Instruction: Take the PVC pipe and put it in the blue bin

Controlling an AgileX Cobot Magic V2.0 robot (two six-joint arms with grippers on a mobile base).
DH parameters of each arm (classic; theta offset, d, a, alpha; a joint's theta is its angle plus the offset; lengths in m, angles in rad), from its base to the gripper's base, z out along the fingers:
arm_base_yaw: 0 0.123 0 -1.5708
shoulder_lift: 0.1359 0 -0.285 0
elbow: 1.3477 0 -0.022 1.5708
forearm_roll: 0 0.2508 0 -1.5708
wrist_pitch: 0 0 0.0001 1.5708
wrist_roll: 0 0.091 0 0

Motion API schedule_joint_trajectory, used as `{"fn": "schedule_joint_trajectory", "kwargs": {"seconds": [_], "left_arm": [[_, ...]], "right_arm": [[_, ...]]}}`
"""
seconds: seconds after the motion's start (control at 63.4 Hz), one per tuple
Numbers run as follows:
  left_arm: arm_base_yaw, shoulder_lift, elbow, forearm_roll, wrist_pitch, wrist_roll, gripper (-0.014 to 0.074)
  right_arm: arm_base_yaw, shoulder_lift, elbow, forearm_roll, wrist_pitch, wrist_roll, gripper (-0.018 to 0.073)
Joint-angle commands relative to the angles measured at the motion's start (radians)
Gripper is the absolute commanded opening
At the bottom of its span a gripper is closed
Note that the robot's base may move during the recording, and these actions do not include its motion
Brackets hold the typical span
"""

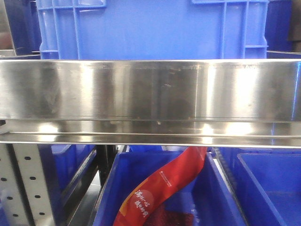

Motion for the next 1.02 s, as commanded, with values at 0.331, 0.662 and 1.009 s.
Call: {"fn": "schedule_joint_trajectory", "kwargs": {"seconds": [0.331, 0.662, 1.009], "left_arm": [[0.004, -0.145, 0.372, -0.004, -0.146, -0.003, -0.0111], [0.11, -0.314, 0.556, 0.069, -0.124, -0.003, -0.0111], [0.241, -0.334, 0.572, 0.066, -0.146, -0.003, -0.0111]], "right_arm": [[-0.005, -0.002, 0.001, 0.004, -0.025, 0.001, -0.0153], [-0.005, -0.002, 0.001, 0.004, -0.025, 0.001, -0.0153], [-0.005, -0.002, 0.001, 0.004, -0.025, 0.001, -0.0153]]}}
